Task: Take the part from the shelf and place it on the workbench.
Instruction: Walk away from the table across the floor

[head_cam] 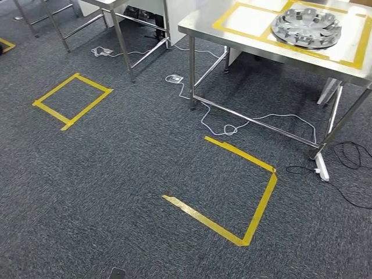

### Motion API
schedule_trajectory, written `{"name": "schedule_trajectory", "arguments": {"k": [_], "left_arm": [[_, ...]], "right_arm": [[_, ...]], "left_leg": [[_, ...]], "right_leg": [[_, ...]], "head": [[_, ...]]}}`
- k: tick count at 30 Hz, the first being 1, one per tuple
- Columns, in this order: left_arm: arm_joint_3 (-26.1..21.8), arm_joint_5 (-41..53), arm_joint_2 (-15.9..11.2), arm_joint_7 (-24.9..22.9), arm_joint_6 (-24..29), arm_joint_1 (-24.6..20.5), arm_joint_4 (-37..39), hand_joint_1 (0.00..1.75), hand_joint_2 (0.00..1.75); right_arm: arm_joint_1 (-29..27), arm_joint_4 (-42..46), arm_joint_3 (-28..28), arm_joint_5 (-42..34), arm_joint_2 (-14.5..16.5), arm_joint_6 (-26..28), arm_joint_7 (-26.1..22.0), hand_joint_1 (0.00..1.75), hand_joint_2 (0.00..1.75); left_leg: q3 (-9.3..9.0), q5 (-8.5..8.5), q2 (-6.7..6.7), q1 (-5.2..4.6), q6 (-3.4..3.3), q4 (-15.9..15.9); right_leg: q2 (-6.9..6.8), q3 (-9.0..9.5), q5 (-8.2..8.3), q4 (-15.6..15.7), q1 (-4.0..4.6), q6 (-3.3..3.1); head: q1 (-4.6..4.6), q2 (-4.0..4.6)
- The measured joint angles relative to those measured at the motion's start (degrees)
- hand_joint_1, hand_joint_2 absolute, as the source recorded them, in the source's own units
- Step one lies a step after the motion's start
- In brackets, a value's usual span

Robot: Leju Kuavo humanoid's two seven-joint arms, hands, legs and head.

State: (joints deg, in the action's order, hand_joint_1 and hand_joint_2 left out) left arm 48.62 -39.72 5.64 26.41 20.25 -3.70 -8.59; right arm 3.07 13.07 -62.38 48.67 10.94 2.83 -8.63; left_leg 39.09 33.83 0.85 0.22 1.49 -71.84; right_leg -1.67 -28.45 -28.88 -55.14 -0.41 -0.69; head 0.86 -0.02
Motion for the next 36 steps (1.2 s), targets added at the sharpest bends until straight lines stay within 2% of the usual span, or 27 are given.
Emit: {"name": "schedule_trajectory", "arguments": {"k": [1,2,3,4,6,7,9,10,11,13,14,15,16,17,18,20,22,24,25,27,29,30,31,32,33,35,36], "left_arm": [[0.35,0.28,0.00,-0.33,-0.21,0.02,0.00,0.00,0.00],[0.67,0.48,-0.01,-0.56,-0.38,0.06,0.00,0.00,0.00],[0.97,0.59,-0.02,-0.74,-0.48,0.08,0.00,0.00,0.00],[1.23,0.68,-0.05,-0.83,-0.58,0.05,0.00,0.00,0.00],[1.64,0.79,-0.08,-0.92,-0.81,-0.20,0.00,0.00,0.00],[1.80,0.91,-0.09,-0.94,-0.95,-0.27,0.00,0.00,0.00],[2.26,1.21,-0.11,-1.03,-1.18,-0.17,0.00,0.00,0.00],[2.53,1.40,-0.14,-1.11,-1.30,-0.08,0.00,0.00,0.00],[2.80,1.58,-0.16,-1.25,-1.44,-0.07,0.00,0.00,0.00],[3.29,2.05,-0.20,-1.69,-2.03,-0.37,0.00,0.00,0.00],[3.57,2.26,-0.23,-1.98,-2.50,-0.56,0.00,0.00,0.00],[3.87,2.44,-0.33,-2.27,-3.13,-0.69,0.00,0.00,0.00],[4.15,2.58,-0.52,-2.52,-3.82,-0.74,0.00,0.00,0.00],[4.37,2.63,-0.77,-2.73,-4.50,-0.80,0.00,0.00,0.00],[4.52,2.66,-1.05,-2.88,-5.07,-0.91,0.00,0.00,0.00],[4.71,2.68,-1.53,-3.02,-5.72,-1.30,0.00,0.00,0.00],[4.84,2.59,-1.89,-3.03,-5.90,-1.67,0.00,0.00,0.00],[4.90,2.24,-2.32,-3.03,-5.92,-1.59,0.00,0.00,0.00],[4.92,2.02,-2.52,-2.99,-5.91,-1.40,0.00,0.00,0.00],[4.93,1.70,-2.81,-2.81,-5.84,-1.17,0.00,0.00,0.00],[4.93,1.44,-2.86,-2.61,-5.74,-1.27,0.00,0.00,0.00],[4.93,1.29,-2.90,-2.56,-5.67,-1.32,0.00,0.00,0.00],[4.93,1.06,-2.92,-2.54,-5.57,-1.29,0.00,0.00,0.00],[4.92,0.88,-2.93,-2.50,-5.46,-1.18,0.00,0.00,0.00],[4.92,0.72,-2.97,-2.44,-5.36,-1.07,0.00,0.00,0.00],[4.90,0.52,-3.07,-2.23,-5.22,-1.04,0.00,0.00,0.00],[4.89,0.49,-3.11,-2.13,-5.20,-1.16,0.00,0.00,0.00]], "right_arm": [[0.40,-0.01,-0.19,-0.26,-0.22,-0.03,0.28,0.00,0.00],[0.81,-0.01,-0.31,-0.46,-0.45,-0.10,0.46,0.00,0.00],[1.23,-0.02,-0.39,-0.59,-0.68,-0.21,0.62,0.00,0.00],[1.63,-0.02,-0.45,-0.70,-0.96,-0.39,0.81,0.00,0.00],[2.35,-0.02,-0.50,-0.86,-1.62,-0.78,1.16,0.00,0.00],[2.70,-0.02,-0.55,-0.98,-1.99,-0.96,1.39,0.00,0.00],[3.49,-0.02,-0.72,-1.22,-2.69,-1.21,1.93,0.00,0.00],[3.92,-0.02,-0.81,-1.39,-3.06,-1.38,2.26,0.00,0.00],[4.33,-0.02,-0.92,-1.57,-3.44,-1.55,2.63,0.00,0.00],[4.98,-0.02,-1.17,-1.99,-4.31,-1.85,3.66,0.00,0.00],[5.23,-0.03,-1.29,-2.14,-4.67,-1.92,4.32,0.00,0.00],[5.50,-0.03,-1.38,-2.21,-5.02,-1.93,5.00,0.00,0.00],[5.84,-0.04,-1.43,-2.22,-5.28,-1.85,5.66,0.00,0.00],[6.29,-0.04,-1.45,-2.21,-5.54,-1.72,6.25,0.00,0.00],[6.85,-0.04,-1.46,-2.20,-5.79,-1.56,6.75,0.00,0.00],[7.96,-0.04,-1.46,-2.18,-6.22,-1.29,7.36,0.00,0.00],[8.74,-0.05,-1.45,-2.09,-6.44,-1.16,7.52,0.00,0.00],[9.05,-0.09,-1.45,-1.86,-6.31,-1.03,7.25,0.00,0.00],[9.06,-0.12,-1.45,-1.74,-6.19,-0.91,6.93,0.00,0.00],[8.92,-0.17,-1.44,-1.58,-5.87,-0.61,6.15,0.00,0.00],[8.50,-0.17,-1.44,-1.41,-5.69,-0.35,5.49,0.00,0.00],[8.23,-0.17,-1.43,-1.31,-5.52,-0.27,5.17,0.00,0.00],[8.02,-0.17,-1.40,-1.17,-5.31,-0.21,4.85,0.00,0.00],[7.87,-0.18,-1.35,-1.01,-5.01,-0.14,4.54,0.00,0.00],[7.78,-0.19,-1.29,-0.87,-4.63,0.00,4.19,0.00,0.00],[7.74,-0.20,-1.19,-0.70,-3.68,0.50,3.59,0.00,0.00],[7.74,-0.20,-1.15,-0.69,-3.22,0.77,3.40,0.00,0.00]], "left_leg": [[-0.05,-0.19,-0.27,0.12,0.14,-0.74],[-1.23,-1.43,-0.57,0.21,0.21,0.82],[-3.29,-3.30,-1.15,0.27,0.17,4.24],[-5.57,-4.86,-2.46,0.20,0.02,8.29],[-8.38,-6.34,-4.72,-0.17,-0.73,14.00],[-8.64,-6.30,-5.24,-0.38,-1.14,14.96],[-8.27,-6.52,-4.28,-0.45,-1.92,15.21],[-8.16,-6.72,-3.72,-0.37,-2.29,15.33],[-8.03,-6.97,-3.16,-0.24,-2.70,15.47],[-7.65,-7.41,-1.89,-0.09,-3.33,15.56],[-7.42,-7.58,-1.12,-0.10,-3.50,15.53],[-7.27,-7.71,-0.32,-0.12,-3.57,15.50],[-7.18,-7.82,0.49,-0.14,-3.54,15.46],[-7.16,-7.90,1.29,-0.14,-3.46,15.42],[-7.16,-7.98,2.05,-0.14,-3.35,15.37],[-6.97,-8.11,3.46,-0.24,-2.98,15.15],[-6.40,-8.41,4.72,-0.32,-2.32,14.96],[-5.80,-8.83,5.94,-0.21,-1.52,14.91],[-5.52,-8.64,5.60,-0.21,-1.19,14.61],[-4.02,-6.33,3.04,-0.30,-0.61,11.36],[-0.84,-2.29,0.35,-0.21,-0.08,4.01],[0.61,-0.86,-0.11,-0.10,0.13,0.51],[1.30,-0.43,-0.31,-0.01,0.25,-1.43],[0.94,-1.11,-0.46,0.04,0.28,-1.20],[-0.47,-2.71,-0.78,0.06,0.21,1.19],[-4.80,-6.17,-2.93,-0.21,-0.24,9.20],[-6.37,-7.02,-4.01,-0.42,-0.60,12.35]], "right_leg": [[-0.84,-0.09,0.00,-0.07,0.02,0.00],[-1.59,-0.14,-0.02,-0.17,0.03,0.03],[-2.28,-0.14,-0.06,-0.27,0.04,0.10],[-2.91,-0.12,-0.15,-0.39,0.12,0.24],[-4.10,-0.26,-0.36,-0.77,0.48,0.77],[-4.71,-0.33,-0.41,-0.89,0.66,1.06],[-5.75,-0.39,-0.50,-0.97,0.71,1.64],[-5.18,-0.59,-0.93,-1.33,0.61,1.98],[-3.82,-1.23,-2.01,-2.70,0.47,2.30],[-0.16,-4.25,-5.78,-9.33,0.21,2.77],[0.89,-6.25,-7.67,-13.68,0.16,2.86],[1.33,-7.89,-8.69,-17.04,0.15,2.90],[1.50,-8.66,-8.51,-18.43,0.14,2.88],[1.63,-8.28,-7.12,-17.30,0.13,2.81],[1.96,-6.90,-4.90,-14.07,0.07,2.68],[4.41,-3.33,-1.15,-5.82,-0.29,2.43],[6.16,-1.50,-0.24,-1.87,-0.52,2.24],[5.18,-1.29,-0.15,-1.62,-0.49,1.83],[4.50,-1.28,0.03,-1.53,-0.54,1.50],[2.96,-1.33,0.32,-1.29,-0.72,0.87],[1.23,-1.43,0.30,-1.29,-0.59,0.55],[0.28,-1.47,0.26,-1.30,-0.52,0.51],[-0.58,-1.50,0.21,-1.31,-0.47,0.46],[-1.34,-1.50,0.17,-1.31,-0.44,0.46],[-2.03,-1.44,0.12,-1.32,-0.42,0.50],[-3.21,-1.22,-0.12,-1.39,-0.19,0.78],[-3.78,-1.17,-0.26,-1.46,0.00,1.02]], "head": [[-0.02,0.00],[-0.02,0.00],[-0.03,0.00],[-0.04,0.00],[-0.02,0.01],[-0.02,0.01],[-0.01,0.00],[0.07,0.00],[0.22,0.00],[0.51,0.00],[0.56,0.00],[0.56,0.00],[0.58,0.00],[0.60,0.00],[0.59,0.01],[0.59,0.01],[0.55,0.00],[0.55,0.01],[0.49,0.01],[0.07,0.01],[-0.34,0.01],[-0.35,0.01],[-0.36,0.01],[-0.37,0.01],[-0.38,0.00],[-0.40,0.01],[-0.40,0.01]]}}
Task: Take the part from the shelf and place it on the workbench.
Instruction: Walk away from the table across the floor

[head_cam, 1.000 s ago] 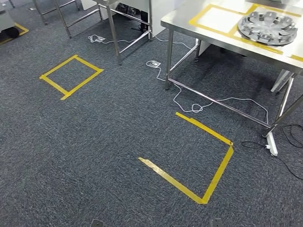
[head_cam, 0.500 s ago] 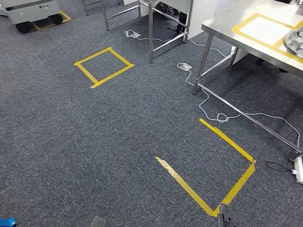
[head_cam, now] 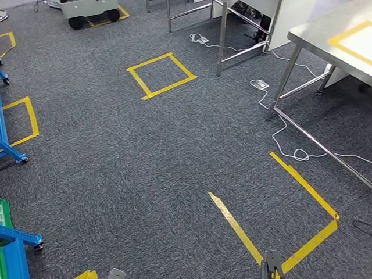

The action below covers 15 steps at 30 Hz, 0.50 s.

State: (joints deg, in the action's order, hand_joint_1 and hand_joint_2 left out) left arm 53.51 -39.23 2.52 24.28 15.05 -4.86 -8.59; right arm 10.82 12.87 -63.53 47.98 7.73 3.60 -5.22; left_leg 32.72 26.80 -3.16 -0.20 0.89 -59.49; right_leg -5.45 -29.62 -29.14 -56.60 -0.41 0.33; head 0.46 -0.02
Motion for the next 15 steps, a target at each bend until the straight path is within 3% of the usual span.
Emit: {"name": "schedule_trajectory", "arguments": {"k": [2,3,4,6,8,9,10,11,12,14,15], "left_arm": [[-0.01,0.06,-0.03,0.10,0.01,-0.15,0.00,0.00,0.00],[-0.01,0.10,-0.05,0.11,0.01,-0.08,0.00,0.00,0.00],[-0.01,0.14,-0.07,0.10,0.01,0.08,0.00,0.00,0.00],[-0.02,0.17,-0.15,0.07,0.03,0.15,0.00,0.00,0.00],[-0.03,0.24,-0.18,0.04,0.05,-0.11,0.00,0.00,0.00],[-0.03,0.27,-0.15,0.04,0.05,-0.19,0.00,0.00,0.00],[-0.03,0.29,-0.13,0.02,0.04,-0.16,0.00,0.00,0.00],[-0.03,0.31,-0.13,-0.01,0.03,-0.09,0.00,0.00,0.00],[-0.03,0.32,-0.13,-0.04,0.03,-0.04,0.00,0.00,0.00],[-0.02,0.42,-0.11,-0.07,0.03,-0.08,0.00,0.00,0.00],[-0.01,0.53,-0.11,-0.09,0.03,-0.15,0.00,0.00,0.00]], "right_arm": [[0.05,-0.01,0.11,-0.05,0.76,0.29,-0.11,0.00,0.00],[0.16,-0.02,0.19,-0.10,1.06,0.36,-0.11,0.00,0.00],[0.29,-0.02,0.28,-0.16,1.34,0.40,-0.11,0.00,0.00],[0.51,-0.02,0.38,-0.31,1.68,0.47,-0.11,0.00,0.00],[0.38,-0.02,0.39,-0.45,1.80,0.53,-0.08,0.00,0.00],[0.24,-0.03,0.39,-0.49,1.85,0.57,-0.05,0.00,0.00],[0.13,-0.03,0.39,-0.52,1.88,0.59,-0.03,0.00,0.00],[0.08,-0.04,0.39,-0.52,1.94,0.62,-0.03,0.00,0.00],[0.08,-0.04,0.39,-0.55,2.00,0.63,-0.02,0.00,0.00],[0.15,-0.04,0.39,-0.65,2.07,0.64,-0.01,0.00,0.00],[0.17,-0.04,0.40,-0.77,2.09,0.68,0.01,0.00,0.00]], "left_leg": [[-0.90,0.00,-0.77,-0.41,-0.67,2.47],[-0.82,0.00,-0.17,-0.40,-1.05,2.64],[-0.86,-0.10,0.43,-0.31,-1.38,2.85],[-1.08,-0.36,1.69,0.01,-2.12,3.23],[-1.11,-0.42,3.12,0.18,-2.56,3.28],[-1.11,-0.39,3.95,0.17,-2.63,3.26],[-1.18,-0.34,4.78,0.15,-2.65,3.23],[-1.30,-0.27,5.64,0.13,-2.63,3.20],[-1.50,-0.16,6.52,0.13,-2.57,3.17],[-1.88,0.17,8.08,0.13,-2.31,3.13],[-1.89,0.34,8.79,0.15,-2.11,3.02]], "right_leg": [[-1.19,0.06,-0.25,-0.06,0.31,0.53],[-1.82,0.20,-0.34,0.01,0.31,0.79],[-1.59,0.24,-0.59,-0.10,0.23,1.11],[1.24,-0.95,-2.48,-2.90,-0.02,1.67],[4.51,-4.64,-6.03,-10.32,-0.22,1.93],[5.07,-6.76,-7.38,-14.26,-0.25,1.98],[5.27,-8.30,-7.71,-16.72,-0.24,1.99],[5.36,-8.87,-6.77,-16.95,-0.23,1.94],[5.53,-8.28,-4.65,-14.73,-0.24,1.80],[7.45,-5.22,0.13,-6.86,-0.35,1.36],[8.68,-3.67,1.35,-3.47,-0.43,1.13]], "head": [[0.00,-0.01],[-0.01,-0.01],[0.00,-0.01],[0.25,0.00],[0.54,0.00],[0.58,0.00],[0.60,0.01],[0.63,0.01],[0.63,0.01],[0.59,0.01],[0.58,0.01]]}}
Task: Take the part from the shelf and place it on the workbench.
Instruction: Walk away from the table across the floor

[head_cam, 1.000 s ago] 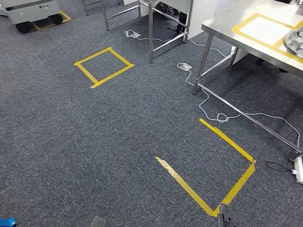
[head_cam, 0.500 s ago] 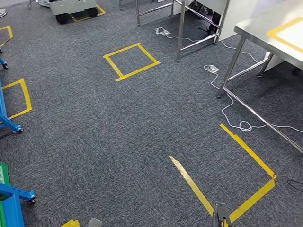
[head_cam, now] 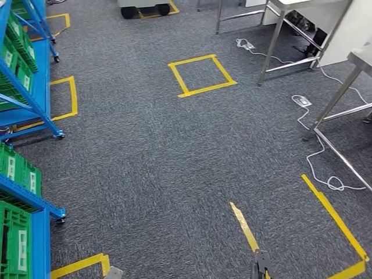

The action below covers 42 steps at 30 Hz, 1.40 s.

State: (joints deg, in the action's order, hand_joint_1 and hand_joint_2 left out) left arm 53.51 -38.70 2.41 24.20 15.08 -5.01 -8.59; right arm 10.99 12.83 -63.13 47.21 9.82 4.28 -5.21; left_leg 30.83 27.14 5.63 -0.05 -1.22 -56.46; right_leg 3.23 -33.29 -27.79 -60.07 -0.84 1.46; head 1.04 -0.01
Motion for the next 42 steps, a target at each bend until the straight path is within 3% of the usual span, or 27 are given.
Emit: {"name": "schedule_trajectory", "arguments": {"k": [2,4,6,8,10,11,13,15,17,19,20,21,23,25,26,27,28,30,31,32,34,35,37,38,40,41,42], "left_arm": [[0.11,0.25,0.01,-0.10,-0.04,-0.08,0.00,0.00,0.00],[0.27,0.40,-0.10,-0.24,-0.07,0.03,0.00,0.00,0.00],[0.39,0.46,-0.23,-0.33,-0.04,0.03,0.00,0.00,0.00],[0.55,0.52,-0.27,-0.36,-0.02,-0.24,0.00,0.00,0.00],[0.70,0.47,-0.25,-0.48,0.00,-0.28,0.00,0.00,0.00],[0.74,0.24,-0.27,-0.61,0.05,-0.12,0.00,0.00,0.00],[0.73,-0.54,-0.45,-0.92,0.24,0.26,0.00,0.00,0.00],[0.70,-1.01,-0.63,-1.13,0.36,0.35,0.00,0.00,0.00],[0.70,-1.14,-0.68,-1.28,0.35,0.14,0.00,0.00,0.00],[0.70,-1.17,-0.67,-1.41,0.35,0.23,0.00,0.00,0.00],[0.70,-1.14,-0.71,-1.46,0.36,0.40,0.00,0.00,0.00],[0.70,-1.09,-0.75,-1.52,0.35,0.46,0.00,0.00,0.00],[0.70,-0.99,-0.81,-1.58,0.31,0.17,0.00,0.00,0.00],[0.70,-1.00,-0.80,-1.60,0.19,-0.13,0.00,0.00,0.00],[0.70,-1.07,-0.80,-1.60,0.11,-0.08,0.00,0.00,0.00],[0.70,-1.15,-0.82,-1.60,0.04,0.00,0.00,0.00,0.00],[0.70,-1.24,-0.84,-1.58,-0.02,0.07,0.00,0.00,0.00],[0.70,-1.34,-0.81,-1.49,-0.12,0.03,0.00,0.00,0.00],[0.71,-1.37,-0.77,-1.41,-0.16,-0.09,0.00,0.00,0.00],[0.71,-1.38,-0.72,-1.32,-0.19,-0.14,0.00,0.00,0.00],[0.72,-1.36,-0.67,-1.12,-0.20,-0.12,0.00,0.00,0.00],[0.72,-1.35,-0.72,-1.05,-0.18,-0.04,0.00,0.00,0.00],[0.72,-1.34,-0.76,-0.96,-0.17,-0.15,0.00,0.00,0.00],[0.72,-1.34,-0.78,-0.94,-0.16,-0.31,0.00,0.00,0.00],[0.72,-1.33,-0.74,-0.92,-0.17,-0.58,0.00,0.00,0.00],[0.72,-1.33,-0.76,-0.92,-0.19,-0.56,0.00,0.00,0.00],[0.72,-1.33,-0.81,-0.92,-0.20,-0.44,0.00,0.00,0.00]], "right_arm": [[0.11,-0.02,0.01,-0.30,0.11,0.16,0.15,0.00,0.00],[0.26,-0.04,0.01,-0.55,0.35,0.36,0.30,0.00,0.00],[0.38,-0.04,0.01,-0.66,0.58,0.45,0.29,0.00,0.00],[0.38,-0.05,0.01,-0.72,0.68,0.46,0.28,0.00,0.00],[0.28,-0.07,0.02,-0.76,0.75,0.37,0.27,0.00,0.00],[0.32,-0.08,0.08,-0.68,0.89,0.20,0.15,0.00,0.00],[0.86,-0.08,0.46,-0.45,1.50,-0.15,-0.03,0.00,0.00],[1.76,-0.07,0.97,-0.41,2.22,-0.23,0.23,0.00,0.00],[2.56,-0.07,1.33,-0.51,2.62,-0.21,0.57,0.00,0.00],[3.08,-0.07,1.73,-0.83,2.84,-0.20,0.72,0.00,0.00],[3.28,-0.07,1.91,-1.14,2.92,-0.17,0.77,0.00,0.00],[3.52,-0.07,2.09,-1.49,2.98,-0.12,0.84,0.00,0.00],[3.93,-0.07,2.28,-2.15,3.01,0.04,1.12,0.00,0.00],[3.96,-0.07,2.36,-2.58,3.01,0.27,1.51,0.00,0.00],[3.91,-0.07,2.38,-2.73,3.01,0.38,1.66,0.00,0.00],[3.87,-0.07,2.41,-2.85,3.01,0.46,1.75,0.00,0.00],[3.86,-0.07,2.47,-2.96,3.01,0.49,1.79,0.00,0.00],[3.79,-0.07,2.67,-3.21,2.98,0.53,1.78,0.00,0.00],[3.75,-0.07,2.77,-3.35,2.95,0.56,1.79,0.00,0.00],[3.69,-0.07,2.87,-3.53,2.92,0.58,1.78,0.00,0.00],[3.73,-0.08,3.13,-3.77,2.91,0.59,1.70,0.00,0.00],[3.78,-0.08,3.28,-3.85,2.96,0.56,1.63,0.00,0.00],[3.90,-0.07,3.45,-3.88,3.04,0.56,1.49,0.00,0.00],[3.90,-0.07,3.50,-3.88,3.08,0.56,1.45,0.00,0.00],[3.79,-0.07,3.58,-3.91,3.08,0.57,1.45,0.00,0.00],[3.71,-0.07,3.63,-3.93,3.08,0.57,1.50,0.00,0.00],[3.64,-0.07,3.68,-3.95,3.08,0.56,1.54,0.00,0.00]], "left_leg": [[0.36,0.09,1.18,0.24,0.64,-0.10],[0.61,0.20,2.04,0.49,1.43,-0.11],[1.51,1.41,-0.09,0.33,2.08,-2.22],[5.06,4.22,-3.64,0.24,2.62,-9.01],[9.24,5.99,-5.00,0.42,2.96,-16.03],[10.16,5.30,-5.21,0.51,3.03,-17.05],[8.69,0.73,-6.01,0.57,2.90,-12.35],[5.61,-2.66,-8.60,0.01,2.29,-5.37],[4.34,-2.31,-10.12,-0.58,1.30,-2.45],[3.95,-1.54,-8.80,-0.49,0.37,-1.82],[3.47,-1.31,-7.98,-0.33,-0.01,-1.54],[2.87,-1.10,-7.24,-0.19,-0.36,-1.33],[2.00,-0.57,-5.73,-0.08,-0.92,-1.06],[1.34,0.06,-3.99,-0.14,-1.11,-1.07],[0.77,0.48,-3.09,-0.21,-1.08,-1.08],[0.02,0.96,-2.25,-0.30,-1.05,-1.10],[-0.87,1.55,-1.43,-0.43,-1.01,-1.10],[-2.37,2.78,0.02,-0.57,-0.83,-1.17],[-2.68,3.29,0.74,-0.50,-0.58,-1.22],[-2.77,3.68,1.42,-0.27,-0.20,-1.20],[-2.86,3.98,2.37,0.03,0.53,-1.15],[-3.03,4.17,1.81,0.02,0.84,-1.25],[-2.12,5.45,-1.35,-0.19,1.55,-3.48],[-0.58,6.71,-3.24,-0.16,1.96,-6.20],[3.90,9.30,-4.81,0.18,2.63,-13.05],[5.68,9.54,-4.98,0.40,2.88,-15.22],[6.51,8.61,-5.10,0.59,3.09,-15.50]], "right_leg": [[1.39,1.52,-0.14,2.63,0.00,-0.29],[0.40,2.21,-0.39,3.33,0.00,-0.55],[-0.97,3.13,-0.56,4.06,-0.20,-1.13],[-2.73,4.17,-1.17,4.43,-0.22,-1.58],[-4.56,5.18,-2.08,4.44,-0.16,-1.64],[-5.36,5.77,-2.58,4.43,-0.15,-1.60],[-6.68,7.26,-3.71,4.44,-0.15,-1.32],[-7.84,8.37,-4.99,4.53,0.07,-0.76],[-9.23,9.22,-5.86,4.80,0.46,-0.11],[-10.22,10.42,-6.16,5.10,0.61,0.55],[-9.56,10.73,-6.35,4.57,0.55,0.82],[-8.19,10.03,-6.91,3.05,0.44,0.98],[-4.85,5.86,-9.14,-3.73,0.23,1.08],[-3.53,0.08,-11.81,-10.89,0.22,1.06],[-3.35,-2.04,-12.20,-12.31,0.25,0.98],[-3.22,-3.26,-11.37,-11.79,0.29,0.81],[-2.90,-3.74,-9.19,-9.58,0.32,0.54],[-0.54,-3.96,-2.17,-3.32,0.38,-0.42],[0.77,-3.78,0.49,-0.91,0.43,-0.88],[1.68,-3.70,2.12,0.45,0.52,-1.20],[1.20,-2.82,2.19,1.48,0.68,-1.44],[0.54,-2.31,2.14,1.87,0.63,-1.47],[-0.77,-1.04,1.82,2.71,0.40,-1.77],[-1.55,-0.53,1.53,2.92,0.35,-1.91],[-3.25,0.17,0.79,2.98,0.35,-2.06],[-4.04,0.53,0.40,2.96,0.33,-2.04],[-4.76,0.96,0.04,2.96,0.30,-1.99]], "head": [[0.01,-0.01],[0.10,-0.01],[-0.14,-0.01],[-0.43,-0.02],[-0.47,-0.02],[-0.49,-0.02],[-0.50,-0.02],[-0.60,-0.01],[-0.63,-0.01],[-0.44,-0.01],[-0.21,0.01],[-0.12,0.01],[0.08,0.01],[0.15,0.00],[0.17,-0.01],[0.20,0.00],[0.20,-0.01],[0.17,-0.01],[0.05,-0.01],[0.08,-0.01],[0.14,-0.01],[0.23,-0.01],[0.04,-0.01],[-0.04,-0.01],[-0.10,0.00],[-0.11,0.00],[-0.14,0.01]]}}
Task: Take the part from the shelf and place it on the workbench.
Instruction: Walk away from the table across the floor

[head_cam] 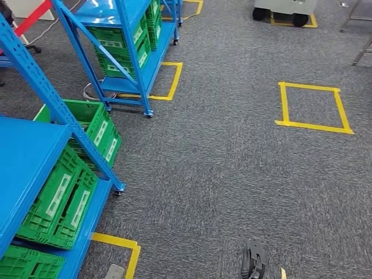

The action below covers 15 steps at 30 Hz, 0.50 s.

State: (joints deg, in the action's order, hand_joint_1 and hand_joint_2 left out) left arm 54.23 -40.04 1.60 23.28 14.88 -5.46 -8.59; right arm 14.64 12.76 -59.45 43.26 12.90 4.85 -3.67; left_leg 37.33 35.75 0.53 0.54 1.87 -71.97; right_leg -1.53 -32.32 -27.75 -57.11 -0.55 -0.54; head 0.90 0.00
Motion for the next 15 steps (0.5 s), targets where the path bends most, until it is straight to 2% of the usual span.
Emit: {"name": "schedule_trajectory", "arguments": {"k": [1,2,3,4,5,6,7,8,10,12,13,14,15], "left_arm": [[0.00,0.00,-0.06,0.01,-0.01,0.11,0.00,0.00,0.00],[0.00,-0.01,-0.13,0.01,-0.02,0.18,0.00,0.00,0.00],[0.00,-0.01,-0.16,0.02,-0.02,0.17,0.00,0.00,0.00],[0.01,0.00,-0.16,0.03,-0.03,0.06,0.00,0.00,0.00],[0.01,0.01,-0.14,0.04,-0.05,-0.03,0.00,0.00,0.00],[0.02,0.01,-0.10,0.04,-0.07,-0.03,0.00,0.00,0.00],[0.02,0.02,-0.08,0.05,-0.08,0.00,0.00,0.00,0.00],[0.02,0.02,-0.06,0.05,-0.08,0.12,0.00,0.00,0.00],[0.02,0.02,-0.10,0.09,-0.08,0.15,0.00,0.00,0.00],[0.03,0.04,-0.13,0.16,-0.15,-0.07,0.00,0.00,0.00],[0.04,0.08,-0.11,0.20,-0.21,-0.13,0.00,0.00,0.00],[0.07,0.11,-0.09,0.22,-0.28,-0.11,0.00,0.00,0.00],[0.09,0.15,-0.08,0.24,-0.33,-0.04,0.00,0.00,0.00]], "right_arm": [[-0.04,0.00,0.04,-0.02,0.01,-0.01,0.04,0.00,0.00],[-0.05,0.00,0.05,-0.04,0.01,-0.01,0.07,0.00,0.00],[-0.05,0.00,0.06,-0.04,0.01,-0.02,0.07,0.00,0.00],[-0.02,0.00,0.07,-0.05,0.00,-0.01,0.07,0.00,0.00],[0.00,0.00,0.07,-0.05,-0.01,-0.01,0.07,0.00,0.00],[0.03,0.00,0.07,-0.05,-0.02,-0.01,0.08,0.00,0.00],[0.06,0.00,0.07,-0.05,-0.03,-0.01,0.08,0.00,0.00],[0.09,0.00,0.07,-0.05,-0.03,-0.02,0.08,0.00,0.00],[0.15,0.00,0.09,-0.08,-0.03,-0.05,0.05,0.00,0.00],[0.00,0.00,0.11,-0.33,-0.03,-0.07,0.03,0.00,0.00],[-0.19,0.00,0.13,-0.54,-0.03,-0.05,0.04,0.00,0.00],[-0.38,0.00,0.16,-0.74,-0.03,-0.04,0.05,0.00,0.00],[-0.53,0.00,0.22,-0.92,-0.04,-0.03,0.06,0.00,0.00]], "left_leg": [[-0.22,-2.06,-0.24,0.14,0.15,1.80],[-1.25,-4.87,-0.82,0.23,0.24,5.16],[-2.37,-6.97,-1.95,0.11,0.29,8.53],[-3.25,-8.15,-3.08,-0.10,0.05,11.35],[-3.69,-8.83,-3.90,-0.31,-0.38,12.99],[-3.70,-8.67,-4.21,-0.53,-0.89,13.44],[-3.66,-8.80,-3.79,-0.60,-1.49,13.63],[-3.66,-9.22,-3.17,-0.53,-1.95,13.67],[-3.73,-9.46,-1.99,-0.36,-2.65,13.94],[-3.70,-9.57,-0.75,-0.30,-3.09,14.04],[-3.68,-9.57,-0.04,-0.36,-3.22,14.03],[-3.69,-9.56,0.68,-0.44,-3.26,14.02],[-3.72,-9.54,1.42,-0.51,-3.29,14.00]], "right_leg": [[-0.67,0.50,-0.36,0.00,-0.05,0.09],[-1.30,1.04,-0.74,0.00,-0.11,0.25],[-1.91,1.57,-1.09,-0.03,-0.11,0.49],[-2.51,1.89,-1.43,-0.10,0.00,0.82],[-3.11,2.11,-1.76,-0.17,0.18,1.18],[-3.70,2.26,-2.01,-0.18,0.36,1.50],[-4.31,2.37,-2.21,-0.17,0.49,1.79],[-4.25,2.42,-2.57,-0.22,0.42,2.11],[-2.05,1.63,-4.36,-2.24,0.12,2.59],[0.63,-1.22,-7.71,-8.44,-0.04,2.74],[1.11,-3.22,-9.25,-12.48,-0.02,2.71],[1.30,-4.87,-9.98,-15.47,0.01,2.65],[1.41,-5.87,-9.75,-16.87,0.03,2.53]], "head": [[-0.01,0.00],[-0.01,0.00],[-0.01,-0.01],[-0.08,-0.01],[-0.08,-0.02],[-0.02,-0.02],[0.02,-0.02],[0.15,-0.02],[0.26,-0.02],[0.43,-0.01],[0.48,-0.01],[0.50,-0.01],[0.50,-0.01]]}}
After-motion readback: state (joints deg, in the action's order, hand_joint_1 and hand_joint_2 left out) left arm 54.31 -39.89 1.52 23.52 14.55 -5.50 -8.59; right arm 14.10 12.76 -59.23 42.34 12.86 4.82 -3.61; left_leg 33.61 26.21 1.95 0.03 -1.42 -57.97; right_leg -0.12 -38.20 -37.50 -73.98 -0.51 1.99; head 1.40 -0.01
